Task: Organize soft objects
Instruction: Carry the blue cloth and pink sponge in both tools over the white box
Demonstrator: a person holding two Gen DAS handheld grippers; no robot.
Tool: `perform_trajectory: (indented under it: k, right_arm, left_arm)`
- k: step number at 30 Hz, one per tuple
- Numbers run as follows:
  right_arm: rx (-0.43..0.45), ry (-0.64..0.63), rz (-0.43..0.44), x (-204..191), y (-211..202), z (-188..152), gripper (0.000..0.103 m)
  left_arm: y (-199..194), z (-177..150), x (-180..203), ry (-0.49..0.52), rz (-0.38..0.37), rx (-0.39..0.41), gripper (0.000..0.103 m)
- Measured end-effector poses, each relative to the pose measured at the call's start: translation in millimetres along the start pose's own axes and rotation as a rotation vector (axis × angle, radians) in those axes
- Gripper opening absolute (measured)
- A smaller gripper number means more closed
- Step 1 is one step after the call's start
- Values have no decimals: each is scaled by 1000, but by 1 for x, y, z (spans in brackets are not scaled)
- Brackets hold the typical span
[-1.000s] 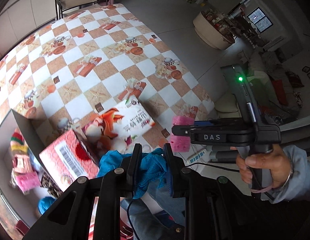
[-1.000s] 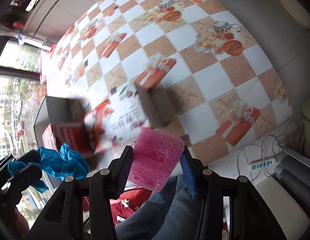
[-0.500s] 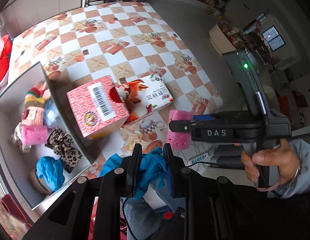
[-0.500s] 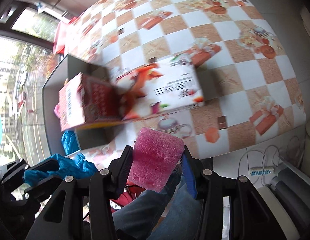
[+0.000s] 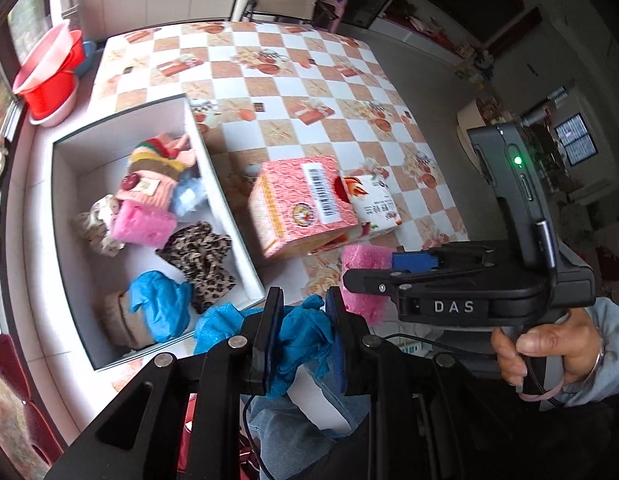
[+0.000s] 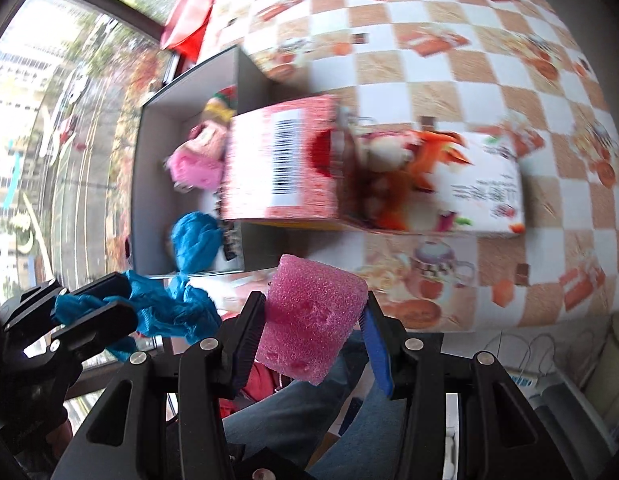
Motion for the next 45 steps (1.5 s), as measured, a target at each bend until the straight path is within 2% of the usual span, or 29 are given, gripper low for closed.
perform_trajectory:
  k: [9, 15, 22, 33, 45]
  right_arm:
    - [-27, -182, 23, -58, 9, 23, 49]
    - [-25, -245, 28, -81, 8, 38, 49]
    - [-26, -282, 16, -95, 8, 54, 49]
    - [5, -326, 4, -117, 3, 87, 49]
    - [9, -344, -5, -127, 7, 108, 49]
  left_arm:
    - [-25, 7, -42, -99, 28, 76, 24]
    - [-35, 15, -66, -148, 37, 109, 24]
    - [-37, 27, -85, -194, 55, 135, 24]
    - [-28, 49, -106, -230, 144, 171, 24]
    - [-13, 58, -118, -250, 202, 169, 24]
Point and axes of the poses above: each gripper's, at about its wrist camera, not at the fingertips, and y roughly the way its jaws point, x to its right, z to its top, the point moved 6 cm from there along y, roughly the way its jaws point, and after that the axes turned 12 degrees about -y, right-handed, at the moved point
